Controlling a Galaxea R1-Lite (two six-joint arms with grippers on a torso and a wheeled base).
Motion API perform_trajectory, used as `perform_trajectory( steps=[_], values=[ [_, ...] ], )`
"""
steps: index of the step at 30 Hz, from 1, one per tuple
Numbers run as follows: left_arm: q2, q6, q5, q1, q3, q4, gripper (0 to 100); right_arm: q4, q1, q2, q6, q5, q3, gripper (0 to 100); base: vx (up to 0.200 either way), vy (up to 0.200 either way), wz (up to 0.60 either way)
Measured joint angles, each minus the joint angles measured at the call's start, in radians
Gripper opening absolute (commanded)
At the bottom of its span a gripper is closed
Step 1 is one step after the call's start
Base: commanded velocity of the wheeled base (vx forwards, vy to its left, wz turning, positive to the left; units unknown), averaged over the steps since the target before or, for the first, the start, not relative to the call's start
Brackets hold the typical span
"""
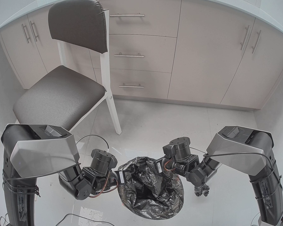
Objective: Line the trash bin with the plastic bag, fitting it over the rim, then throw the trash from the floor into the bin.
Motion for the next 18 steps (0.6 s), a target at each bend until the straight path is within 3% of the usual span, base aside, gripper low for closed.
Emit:
perform_trajectory(
  steps=[10, 18],
  values=[
    [0.087, 0.046, 0.276, 0.017, -0.115, 0.092, 100, -0.007, -0.001, 0.004, 0.0, 0.002, -0.002, 100, 0.0, 0.0, 0.0],
    [0.126, 0.057, 0.29, 0.05, -0.156, 0.184, 100, -0.009, -0.003, 0.006, 0.0, 0.002, -0.003, 100, 0.0, 0.0, 0.0]
  ],
)
